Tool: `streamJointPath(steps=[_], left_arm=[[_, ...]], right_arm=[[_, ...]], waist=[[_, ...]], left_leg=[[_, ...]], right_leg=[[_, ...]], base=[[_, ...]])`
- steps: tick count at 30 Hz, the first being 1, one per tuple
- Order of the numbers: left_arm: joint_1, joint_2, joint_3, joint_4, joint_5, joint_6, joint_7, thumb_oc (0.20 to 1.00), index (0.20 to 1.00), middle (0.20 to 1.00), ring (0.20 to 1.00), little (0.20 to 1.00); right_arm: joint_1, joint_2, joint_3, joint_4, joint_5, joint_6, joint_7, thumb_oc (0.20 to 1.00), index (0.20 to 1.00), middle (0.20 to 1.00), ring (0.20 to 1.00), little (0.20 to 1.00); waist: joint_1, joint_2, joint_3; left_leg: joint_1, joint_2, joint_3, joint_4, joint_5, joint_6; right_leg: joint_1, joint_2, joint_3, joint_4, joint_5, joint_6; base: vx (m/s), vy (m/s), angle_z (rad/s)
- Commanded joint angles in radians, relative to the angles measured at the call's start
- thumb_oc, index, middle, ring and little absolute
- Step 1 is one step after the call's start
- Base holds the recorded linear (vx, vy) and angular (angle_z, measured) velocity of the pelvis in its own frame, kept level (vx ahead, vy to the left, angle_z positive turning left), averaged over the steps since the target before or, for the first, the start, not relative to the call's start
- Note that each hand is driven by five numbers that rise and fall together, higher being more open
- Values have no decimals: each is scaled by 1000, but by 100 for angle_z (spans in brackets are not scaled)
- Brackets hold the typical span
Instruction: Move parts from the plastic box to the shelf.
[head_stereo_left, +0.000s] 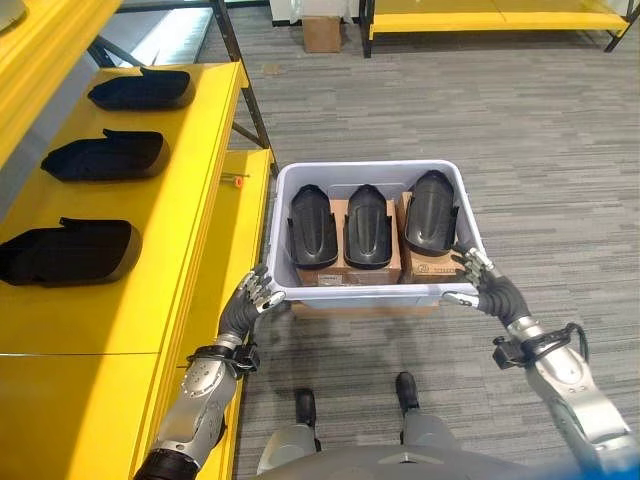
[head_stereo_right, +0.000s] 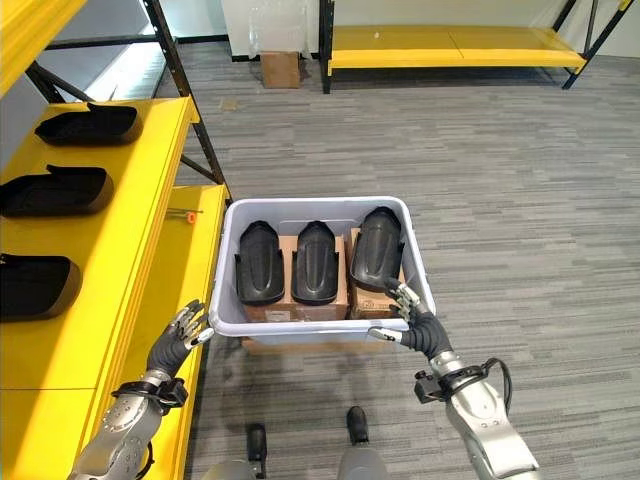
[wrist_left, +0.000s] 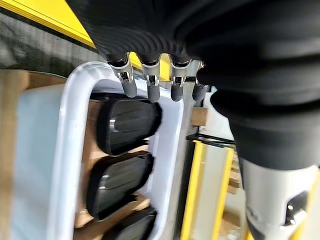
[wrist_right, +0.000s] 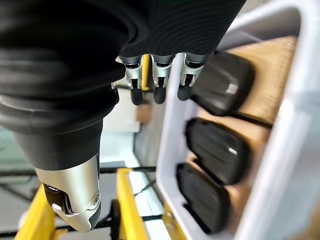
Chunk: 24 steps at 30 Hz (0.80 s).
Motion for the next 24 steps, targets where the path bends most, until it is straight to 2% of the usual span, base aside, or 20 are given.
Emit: streamJointPath(steps=[1, 2, 6, 7, 14, 19, 20, 24], left_arm=[[-57, 70, 25, -58, -42, -79, 12, 1000, 1000, 1000, 1000, 1000], [-95, 82, 21, -97, -62, -89, 25, 1000, 1000, 1000, 1000, 1000], [-139, 98, 2, -182, -112, -110, 53, 1000, 1000, 1000, 1000, 1000], [-162, 119, 2, -212, -122, -117, 63, 1000, 1000, 1000, 1000, 1000], [-212, 133, -9, -247, -159, -138, 92, 1000, 1000, 1000, 1000, 1000], [-238, 125, -16, -248, -160, -144, 111, 1000, 1000, 1000, 1000, 1000], [-242, 120, -36, -254, -153, -140, 115, 1000, 1000, 1000, 1000, 1000], [-249, 117, -53, -253, -148, -137, 119, 1000, 1000, 1000, 1000, 1000]], right_arm=[[-141, -11, -18, 9, -62, -93, -83, 1000, 1000, 1000, 1000, 1000], [-229, -27, 6, 45, -77, -84, -114, 1000, 1000, 1000, 1000, 1000], [-388, -18, 91, 133, 0, -71, -155, 1000, 1000, 1000, 1000, 1000], [-465, -53, 131, 179, 1, -58, -159, 1000, 1000, 1000, 1000, 1000], [-689, -42, 211, 354, 40, -39, -240, 1000, 1000, 1000, 1000, 1000], [-798, -53, 214, 448, 8, -31, -297, 1000, 1000, 1000, 1000, 1000], [-866, -96, 210, 530, -26, -20, -335, 1000, 1000, 1000, 1000, 1000], [-938, -130, 194, 610, -35, -21, -388, 1000, 1000, 1000, 1000, 1000]], waist=[[25, -18, 3], [36, -15, 33], [60, -4, 87], [70, 2, 109], [94, 16, 169], [100, 25, 205], [104, 32, 234], [103, 41, 256]], left_leg=[[-117, 62, -58, 138, -61, -3], [-141, 65, -68, 140, -51, -7], [-181, 66, -77, 145, -37, -9], [-197, 66, -78, 145, -28, -12], [-235, 68, -77, 148, -15, -16], [-268, 66, -77, 162, -14, -18], [-291, 63, -81, 171, -14, -16], [-307, 59, -82, 177, -15, -15]], right_leg=[[-10, -67, 4, 140, -133, 29], [-38, -63, 2, 157, -134, 25], [-92, -56, -1, 192, -135, 17], [-113, -55, -4, 202, -133, 16], [-168, -47, 0, 221, -126, 11], [-205, -44, 2, 238, -126, 6], [-226, -42, 3, 251, -127, 5], [-245, -39, 2, 260, -127, 5]], base=[[-121, -53, 4], [-128, -49, 6], [-109, -44, 5], [-54, -26, 1], [-31, -14, 2], [-16, -7, -4], [0, 0, 0], [-12, 1, 3]])
